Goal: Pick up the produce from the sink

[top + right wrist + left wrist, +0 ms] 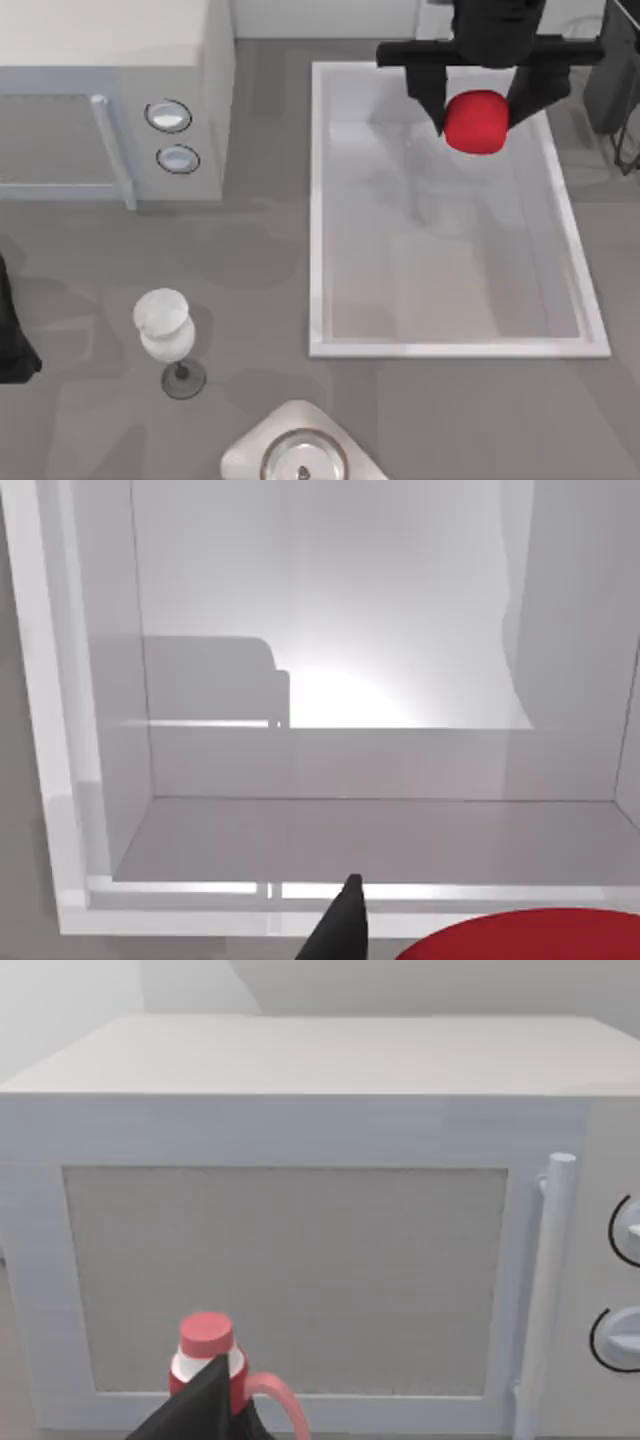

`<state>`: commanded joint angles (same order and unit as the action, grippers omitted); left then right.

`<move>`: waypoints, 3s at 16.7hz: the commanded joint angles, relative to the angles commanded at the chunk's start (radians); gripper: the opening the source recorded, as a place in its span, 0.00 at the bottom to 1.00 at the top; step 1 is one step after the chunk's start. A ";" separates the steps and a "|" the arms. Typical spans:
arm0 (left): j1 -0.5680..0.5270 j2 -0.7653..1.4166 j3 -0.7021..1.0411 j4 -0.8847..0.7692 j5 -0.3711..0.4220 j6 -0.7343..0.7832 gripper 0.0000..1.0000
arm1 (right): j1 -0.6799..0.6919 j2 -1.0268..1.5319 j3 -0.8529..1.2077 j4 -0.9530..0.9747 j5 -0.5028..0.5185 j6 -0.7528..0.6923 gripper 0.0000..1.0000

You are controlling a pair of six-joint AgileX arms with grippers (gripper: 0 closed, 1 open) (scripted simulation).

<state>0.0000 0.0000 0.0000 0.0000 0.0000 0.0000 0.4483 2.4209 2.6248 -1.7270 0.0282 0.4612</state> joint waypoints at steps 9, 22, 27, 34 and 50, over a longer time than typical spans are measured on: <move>0.000 0.000 0.000 0.000 0.000 0.000 1.00 | -0.291 -0.242 -0.450 0.165 -0.016 -0.289 0.00; 0.000 0.000 0.000 0.000 0.000 0.000 1.00 | -0.487 -0.395 -0.734 0.286 -0.025 -0.484 0.00; 0.000 0.000 0.000 0.000 0.000 0.000 1.00 | -0.487 -0.380 -0.923 0.500 -0.026 -0.483 0.00; 0.000 0.000 0.000 0.000 0.000 0.000 1.00 | -0.487 -0.360 -1.101 0.693 -0.026 -0.483 0.00; 0.000 0.000 0.000 0.000 0.000 0.000 1.00 | -0.487 -0.360 -1.101 0.693 -0.026 -0.483 1.00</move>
<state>0.0000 0.0000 0.0000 0.0000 0.0000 0.0000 -0.0389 2.0605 1.5236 -1.0339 0.0019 -0.0214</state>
